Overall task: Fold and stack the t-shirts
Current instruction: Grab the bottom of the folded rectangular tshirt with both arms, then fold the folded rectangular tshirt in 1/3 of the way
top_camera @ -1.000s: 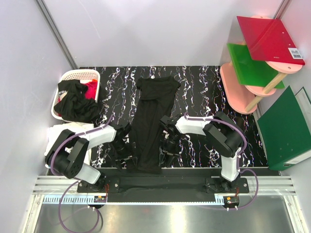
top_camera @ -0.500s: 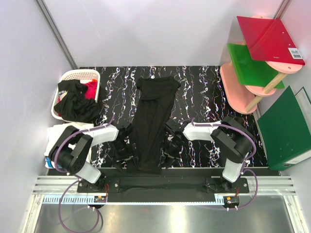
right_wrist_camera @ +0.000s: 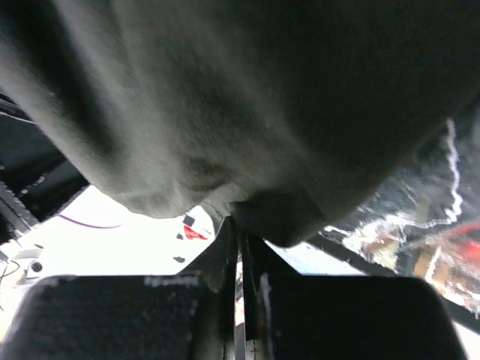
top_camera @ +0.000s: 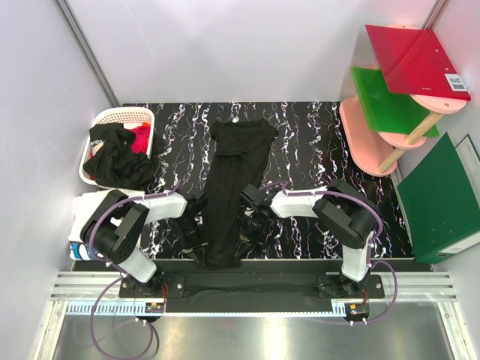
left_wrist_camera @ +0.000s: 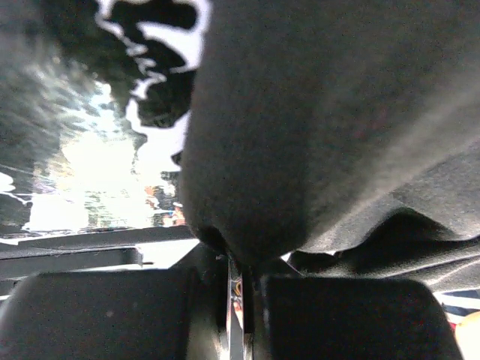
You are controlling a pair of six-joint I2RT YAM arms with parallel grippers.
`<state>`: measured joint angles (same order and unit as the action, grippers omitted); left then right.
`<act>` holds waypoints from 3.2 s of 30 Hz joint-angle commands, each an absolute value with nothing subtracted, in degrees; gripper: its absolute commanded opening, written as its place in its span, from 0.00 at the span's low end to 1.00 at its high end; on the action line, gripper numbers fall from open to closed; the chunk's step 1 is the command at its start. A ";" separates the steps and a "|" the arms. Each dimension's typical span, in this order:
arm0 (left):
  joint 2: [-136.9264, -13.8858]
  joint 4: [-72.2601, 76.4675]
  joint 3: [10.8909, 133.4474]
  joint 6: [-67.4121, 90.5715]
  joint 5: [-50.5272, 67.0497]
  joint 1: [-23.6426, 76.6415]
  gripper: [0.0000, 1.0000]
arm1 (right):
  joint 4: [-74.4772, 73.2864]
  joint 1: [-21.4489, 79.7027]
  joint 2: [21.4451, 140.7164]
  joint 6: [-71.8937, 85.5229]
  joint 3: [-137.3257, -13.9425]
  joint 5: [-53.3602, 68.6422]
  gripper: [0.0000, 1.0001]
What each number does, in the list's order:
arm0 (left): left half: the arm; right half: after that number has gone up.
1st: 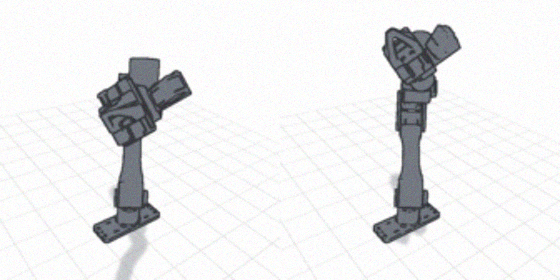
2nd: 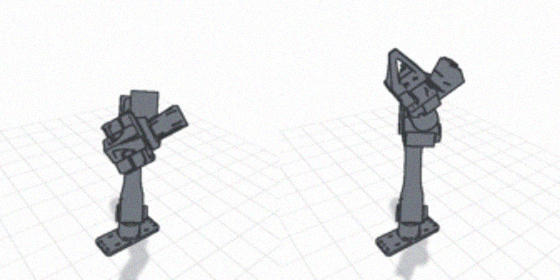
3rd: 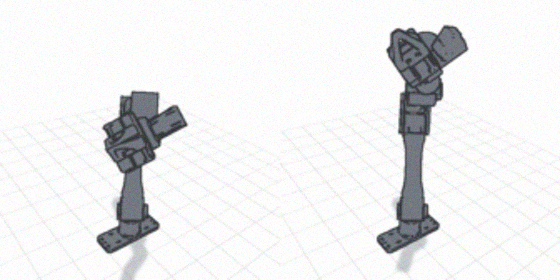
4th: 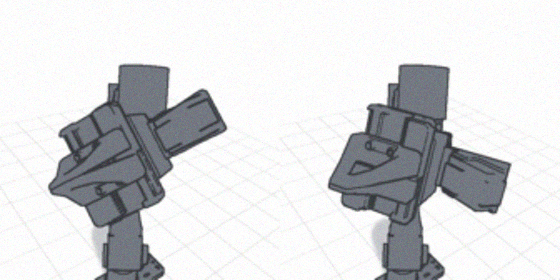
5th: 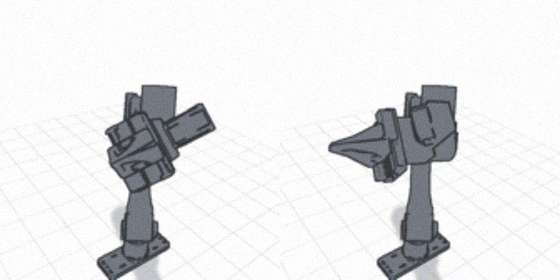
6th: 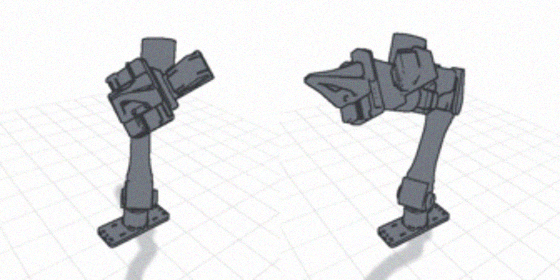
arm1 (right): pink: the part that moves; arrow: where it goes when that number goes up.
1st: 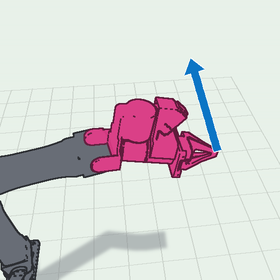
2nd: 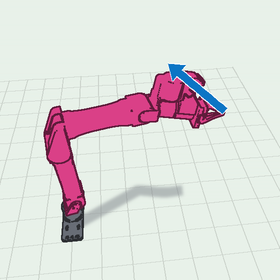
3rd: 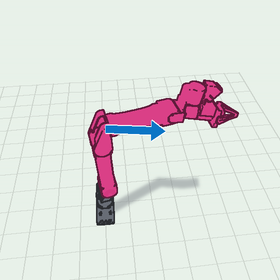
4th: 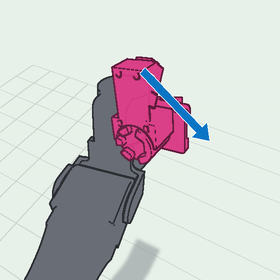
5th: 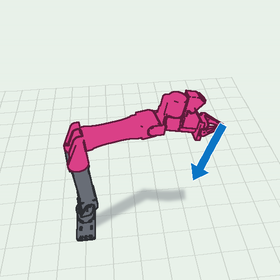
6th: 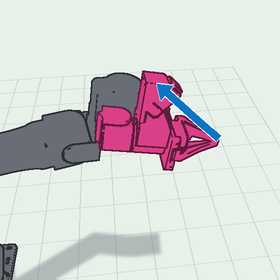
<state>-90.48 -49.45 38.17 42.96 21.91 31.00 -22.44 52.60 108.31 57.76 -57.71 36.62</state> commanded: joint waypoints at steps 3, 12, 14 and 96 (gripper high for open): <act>-85.35 -48.86 43.06 41.13 15.30 30.94 0.00 | -37.96 53.35 106.71 57.22 -59.15 37.79 0.00; -79.89 -58.71 55.54 40.17 10.55 30.85 0.00 | -47.10 52.21 101.95 53.45 -66.79 35.51 0.00; -81.38 -59.50 58.26 39.99 10.81 30.76 0.00 | -49.39 51.25 101.69 52.39 -69.60 33.84 0.00; -109.16 -65.04 92.99 22.24 13.27 17.23 0.00 | -52.91 30.94 126.29 26.02 -101.68 29.80 0.00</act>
